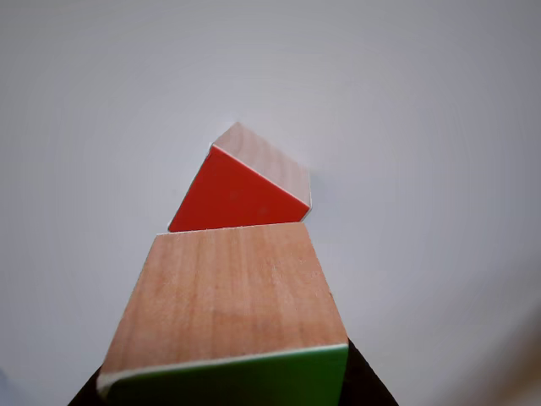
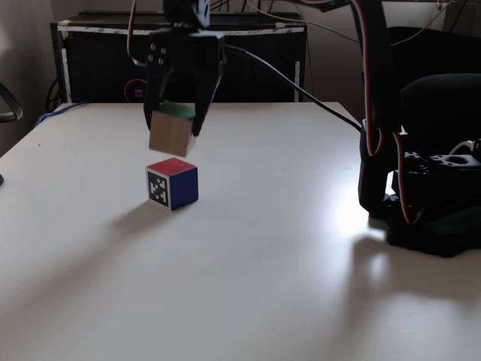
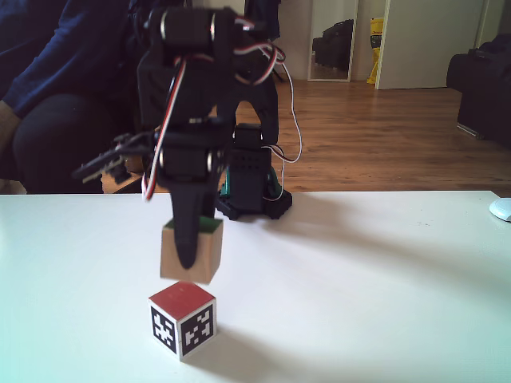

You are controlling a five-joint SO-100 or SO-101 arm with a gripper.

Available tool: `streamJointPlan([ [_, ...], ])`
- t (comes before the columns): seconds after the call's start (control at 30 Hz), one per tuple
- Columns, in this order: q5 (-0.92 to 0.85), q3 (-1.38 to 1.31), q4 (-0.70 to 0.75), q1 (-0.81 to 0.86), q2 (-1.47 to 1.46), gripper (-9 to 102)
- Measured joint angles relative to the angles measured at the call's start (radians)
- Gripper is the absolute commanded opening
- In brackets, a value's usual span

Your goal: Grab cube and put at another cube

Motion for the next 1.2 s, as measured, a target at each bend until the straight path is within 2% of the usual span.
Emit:
streamJointPlan([
  [0.6,0.029,-0.064,0.002,0.014,-0.121,19],
  [1.2,0.041,-0.072,0.002,0.014,-0.129,25],
])
